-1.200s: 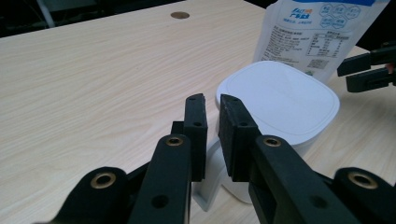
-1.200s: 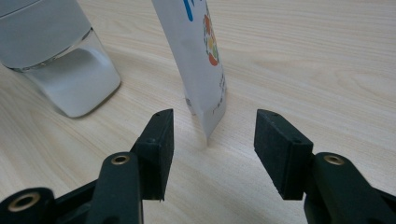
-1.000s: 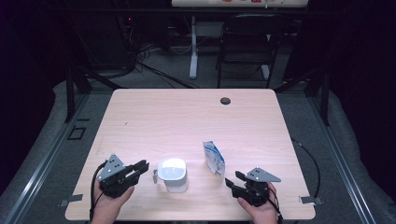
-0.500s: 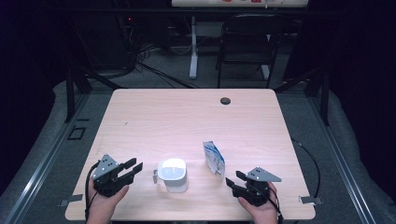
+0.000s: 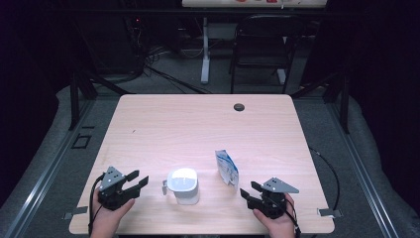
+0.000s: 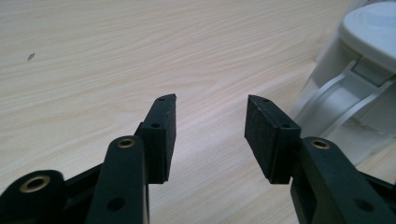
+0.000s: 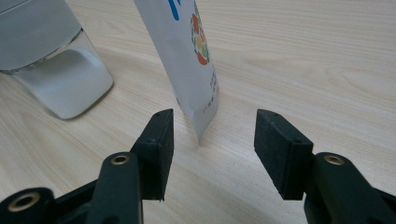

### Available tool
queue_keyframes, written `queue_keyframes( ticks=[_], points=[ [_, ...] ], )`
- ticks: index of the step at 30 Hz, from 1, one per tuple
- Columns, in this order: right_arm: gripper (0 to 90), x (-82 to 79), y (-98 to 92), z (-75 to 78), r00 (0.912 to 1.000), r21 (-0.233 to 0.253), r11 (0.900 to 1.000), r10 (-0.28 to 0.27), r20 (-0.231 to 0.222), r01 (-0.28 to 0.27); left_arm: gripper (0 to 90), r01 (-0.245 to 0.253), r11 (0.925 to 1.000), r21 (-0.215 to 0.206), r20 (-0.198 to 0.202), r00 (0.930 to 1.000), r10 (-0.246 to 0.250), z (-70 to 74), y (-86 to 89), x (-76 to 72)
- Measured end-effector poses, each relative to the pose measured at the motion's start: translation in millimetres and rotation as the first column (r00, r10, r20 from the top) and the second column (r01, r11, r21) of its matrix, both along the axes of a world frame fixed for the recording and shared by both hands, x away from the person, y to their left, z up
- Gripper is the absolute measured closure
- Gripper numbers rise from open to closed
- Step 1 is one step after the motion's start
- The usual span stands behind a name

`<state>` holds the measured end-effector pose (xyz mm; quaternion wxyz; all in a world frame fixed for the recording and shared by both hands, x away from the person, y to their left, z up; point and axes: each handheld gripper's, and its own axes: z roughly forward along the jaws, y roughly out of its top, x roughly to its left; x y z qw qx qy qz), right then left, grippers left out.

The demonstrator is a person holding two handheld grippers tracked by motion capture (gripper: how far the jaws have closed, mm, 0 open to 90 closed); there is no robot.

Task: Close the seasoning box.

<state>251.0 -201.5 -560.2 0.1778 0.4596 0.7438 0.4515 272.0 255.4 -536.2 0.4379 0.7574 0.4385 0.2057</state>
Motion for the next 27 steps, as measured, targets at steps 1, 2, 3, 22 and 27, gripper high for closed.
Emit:
queue_keyframes(
  ticks=[1, 2, 3, 22, 27],
  points=[
    [47.9, 0.1, 0.0, -0.1, 1.0000, -0.001, 1.000, 0.000, 0.000, 0.000, 53.1, -0.002, 1.0000, -0.001, 0.000, 1.0000, 0.002, -1.7, 1.1, 0.5],
    [47.8, 0.3, 0.0, -0.3, 1.0000, 0.001, 1.000, 0.000, -0.001, 0.000, 52.9, -0.003, 1.0000, 0.001, -0.004, 1.0000, 0.003, -3.1, 2.2, 1.0],
    [47.8, 0.4, 0.2, -0.8, 1.0000, 0.006, 1.000, -0.003, -0.001, 0.003, 52.3, -0.003, 1.0000, 0.005, -0.013, 0.9999, 0.003, -4.1, 3.5, 1.3],
    [47.6, 1.1, 1.6, -3.8, 1.0000, -0.003, 1.000, -0.003, -0.004, 0.003, 49.5, -0.020, 0.9998, 0.000, -0.046, 0.9988, 0.020, -16.0, 7.7, 4.6],
    [46.5, 1.5, 0.6, -4.4, 1.0000, -0.019, 1.000, -0.010, 0.002, 0.010, 46.7, -0.048, 0.9986, -0.022, -0.032, 0.9984, 0.047, -12.9, 8.9, 5.1]
  ],
)
